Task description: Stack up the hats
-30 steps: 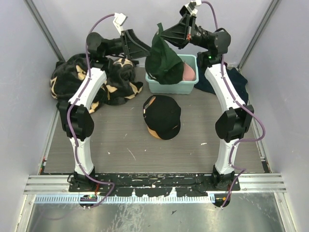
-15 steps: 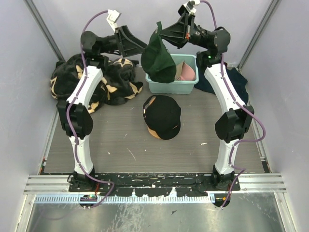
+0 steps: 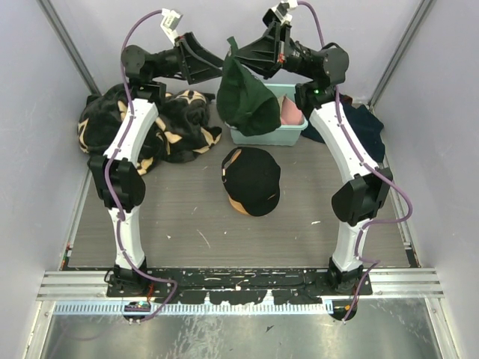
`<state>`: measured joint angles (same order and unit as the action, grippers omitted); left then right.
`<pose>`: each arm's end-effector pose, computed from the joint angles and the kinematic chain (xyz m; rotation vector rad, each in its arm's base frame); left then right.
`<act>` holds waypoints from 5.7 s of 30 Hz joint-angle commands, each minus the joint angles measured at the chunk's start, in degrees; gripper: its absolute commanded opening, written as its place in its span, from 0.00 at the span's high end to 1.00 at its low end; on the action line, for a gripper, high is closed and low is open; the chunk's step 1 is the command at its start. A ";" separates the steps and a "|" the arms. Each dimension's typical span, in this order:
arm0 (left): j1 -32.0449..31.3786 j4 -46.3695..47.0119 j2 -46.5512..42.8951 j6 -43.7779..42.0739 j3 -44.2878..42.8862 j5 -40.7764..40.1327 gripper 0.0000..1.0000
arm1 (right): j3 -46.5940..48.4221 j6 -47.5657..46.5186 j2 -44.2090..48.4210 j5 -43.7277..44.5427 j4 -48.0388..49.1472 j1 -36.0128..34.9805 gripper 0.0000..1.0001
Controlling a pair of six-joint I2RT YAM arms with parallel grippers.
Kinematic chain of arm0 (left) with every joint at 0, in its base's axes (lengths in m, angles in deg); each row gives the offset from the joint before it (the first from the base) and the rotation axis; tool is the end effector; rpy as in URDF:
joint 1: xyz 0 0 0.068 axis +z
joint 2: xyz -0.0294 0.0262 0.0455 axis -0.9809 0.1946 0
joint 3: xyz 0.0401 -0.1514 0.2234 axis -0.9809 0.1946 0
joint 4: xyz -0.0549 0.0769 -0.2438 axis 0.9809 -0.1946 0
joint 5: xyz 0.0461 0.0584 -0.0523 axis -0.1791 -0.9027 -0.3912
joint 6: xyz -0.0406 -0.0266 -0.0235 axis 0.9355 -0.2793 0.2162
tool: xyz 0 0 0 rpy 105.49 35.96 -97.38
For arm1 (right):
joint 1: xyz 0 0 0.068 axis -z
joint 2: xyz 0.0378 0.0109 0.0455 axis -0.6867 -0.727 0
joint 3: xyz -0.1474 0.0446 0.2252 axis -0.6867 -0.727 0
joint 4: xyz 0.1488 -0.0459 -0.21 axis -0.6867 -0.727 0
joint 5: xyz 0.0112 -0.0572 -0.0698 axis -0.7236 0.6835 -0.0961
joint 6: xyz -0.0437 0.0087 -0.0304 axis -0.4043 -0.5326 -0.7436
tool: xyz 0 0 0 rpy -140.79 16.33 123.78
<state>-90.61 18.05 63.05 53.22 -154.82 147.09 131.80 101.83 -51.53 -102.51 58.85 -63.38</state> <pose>0.4433 -0.1271 0.4708 0.7992 1.3291 -1.6240 0.3596 0.1641 0.5382 -0.3362 1.5430 2.3668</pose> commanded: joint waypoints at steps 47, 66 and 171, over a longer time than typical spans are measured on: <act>-3.03 41.95 -2.12 46.28 9.66 -2.26 0.02 | 5.39 12.44 2.13 4.46 3.40 -3.11 0.99; -3.71 41.95 -13.78 43.22 25.72 0.83 0.02 | 3.63 14.23 2.23 3.98 6.38 2.11 0.99; -10.04 6.26 -13.51 21.12 20.71 -73.79 0.98 | -25.62 -68.22 22.09 15.78 -22.03 16.29 0.33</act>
<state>-96.73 29.62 53.74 79.40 -134.47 87.63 119.14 36.02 -35.97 -92.93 14.80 -45.08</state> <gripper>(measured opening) 0.459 0.655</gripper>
